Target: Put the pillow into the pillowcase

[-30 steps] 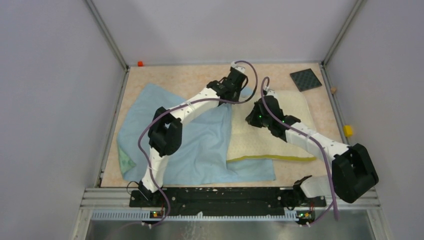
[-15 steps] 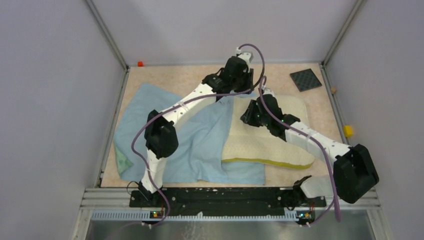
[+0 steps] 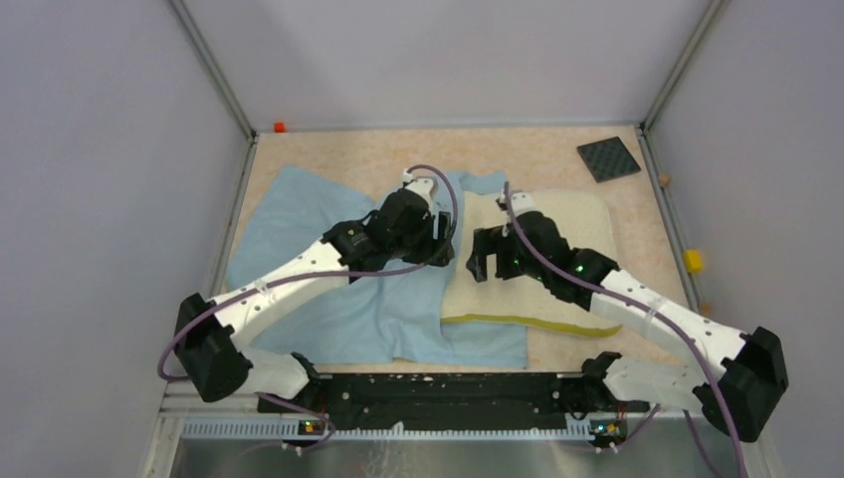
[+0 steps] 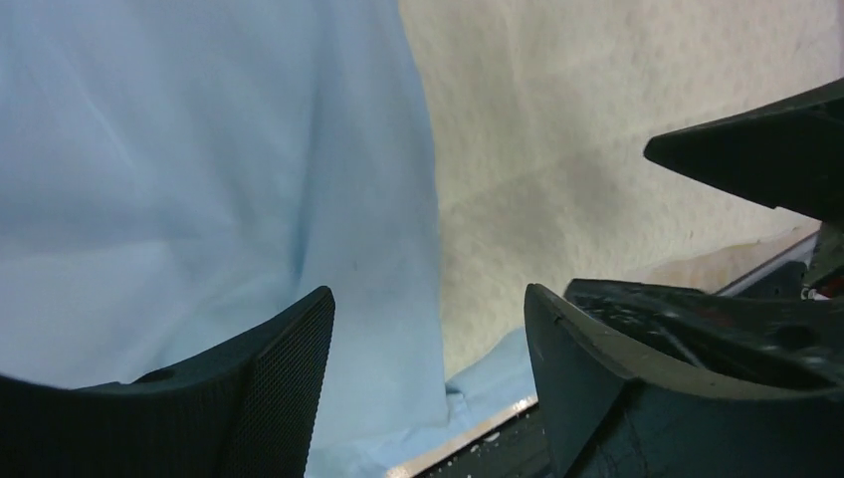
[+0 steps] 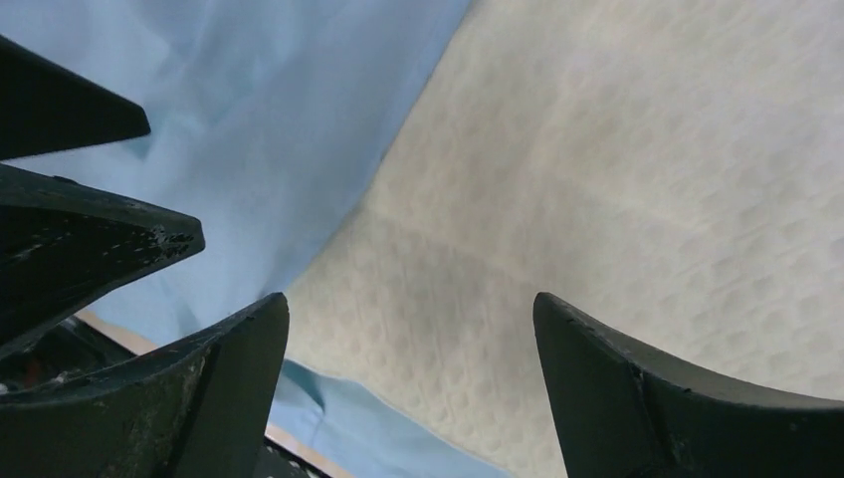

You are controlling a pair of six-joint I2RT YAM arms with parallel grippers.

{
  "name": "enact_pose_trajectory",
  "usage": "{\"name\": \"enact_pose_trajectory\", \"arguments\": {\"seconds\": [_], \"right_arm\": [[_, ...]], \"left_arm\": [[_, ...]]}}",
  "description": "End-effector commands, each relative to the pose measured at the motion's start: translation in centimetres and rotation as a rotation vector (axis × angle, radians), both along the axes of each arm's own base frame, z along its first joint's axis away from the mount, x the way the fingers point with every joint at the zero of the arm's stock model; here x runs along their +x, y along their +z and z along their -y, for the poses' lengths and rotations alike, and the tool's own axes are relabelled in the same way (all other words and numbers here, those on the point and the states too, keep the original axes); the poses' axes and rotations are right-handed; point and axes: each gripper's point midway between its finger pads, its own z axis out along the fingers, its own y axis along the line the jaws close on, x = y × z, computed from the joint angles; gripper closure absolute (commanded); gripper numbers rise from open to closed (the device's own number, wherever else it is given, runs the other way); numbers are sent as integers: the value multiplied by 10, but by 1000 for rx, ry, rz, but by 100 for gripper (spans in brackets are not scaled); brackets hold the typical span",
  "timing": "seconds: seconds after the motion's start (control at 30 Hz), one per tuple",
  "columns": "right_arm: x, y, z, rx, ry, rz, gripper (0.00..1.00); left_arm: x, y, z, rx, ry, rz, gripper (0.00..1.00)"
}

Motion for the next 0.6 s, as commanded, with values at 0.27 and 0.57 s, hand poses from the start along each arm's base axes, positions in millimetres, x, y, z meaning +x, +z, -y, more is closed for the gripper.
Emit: {"name": "enact_pose_trajectory", "arguments": {"seconds": [0.27,0.57], "right_arm": [[-41,-107,-16,-202,126,-171,48],[2,-57,-111,111,135,-148,100]], "left_arm": [[-3,-98,-19,130,112,-129,70],[100,-36,7,93,6,81,85]]}}
